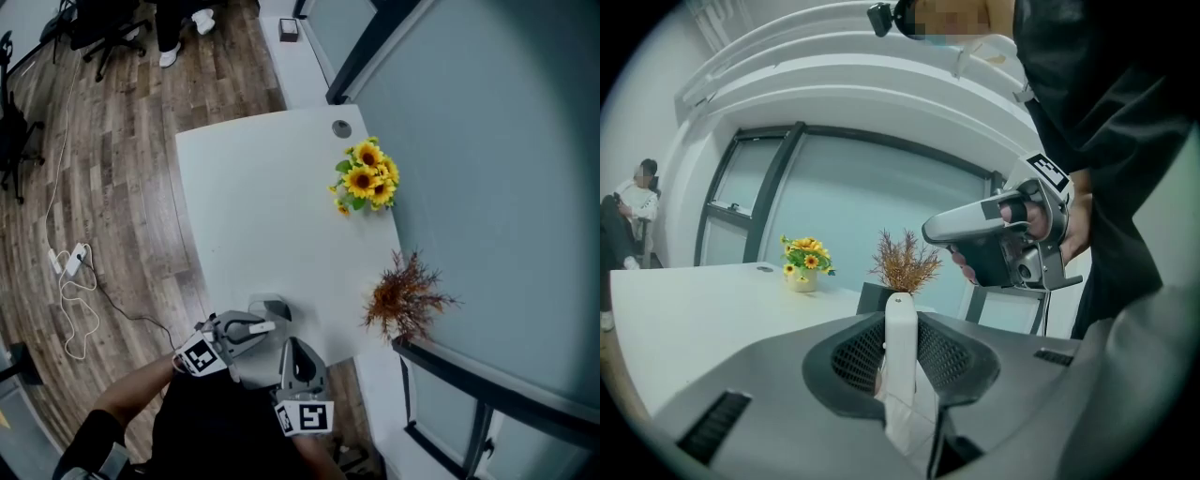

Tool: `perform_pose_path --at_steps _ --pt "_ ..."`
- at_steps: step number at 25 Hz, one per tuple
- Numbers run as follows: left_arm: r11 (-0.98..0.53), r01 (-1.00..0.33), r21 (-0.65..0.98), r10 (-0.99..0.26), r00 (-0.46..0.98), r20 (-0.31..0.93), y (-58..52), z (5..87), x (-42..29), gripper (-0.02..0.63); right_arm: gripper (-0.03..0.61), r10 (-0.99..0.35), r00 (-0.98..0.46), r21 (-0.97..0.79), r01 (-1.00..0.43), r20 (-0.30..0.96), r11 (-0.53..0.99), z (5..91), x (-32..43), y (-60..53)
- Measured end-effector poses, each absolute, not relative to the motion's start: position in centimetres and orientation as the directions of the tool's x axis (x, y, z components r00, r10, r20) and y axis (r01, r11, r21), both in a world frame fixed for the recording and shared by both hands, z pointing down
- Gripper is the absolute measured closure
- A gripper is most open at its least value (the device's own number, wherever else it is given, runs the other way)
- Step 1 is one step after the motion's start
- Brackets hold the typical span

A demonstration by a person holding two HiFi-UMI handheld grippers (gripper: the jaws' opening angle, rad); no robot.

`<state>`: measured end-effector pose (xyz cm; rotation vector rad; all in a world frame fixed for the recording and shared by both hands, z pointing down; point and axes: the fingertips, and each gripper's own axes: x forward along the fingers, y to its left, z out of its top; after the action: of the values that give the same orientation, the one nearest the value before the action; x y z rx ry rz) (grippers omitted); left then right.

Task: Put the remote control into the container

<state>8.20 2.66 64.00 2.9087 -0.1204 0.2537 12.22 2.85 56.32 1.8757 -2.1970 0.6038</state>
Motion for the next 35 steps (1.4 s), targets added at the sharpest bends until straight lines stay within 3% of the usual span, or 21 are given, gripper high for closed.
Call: perform_pose_path --at_steps 35 --pt "-0.975 -0.106 0.196 -0.067 0.978 0.198 3.14 63.85 8.39 0.517 0.574 -0.896 -0.197 -0.202 -0.971 0.397 0.124 56.41 12.56 2.69"
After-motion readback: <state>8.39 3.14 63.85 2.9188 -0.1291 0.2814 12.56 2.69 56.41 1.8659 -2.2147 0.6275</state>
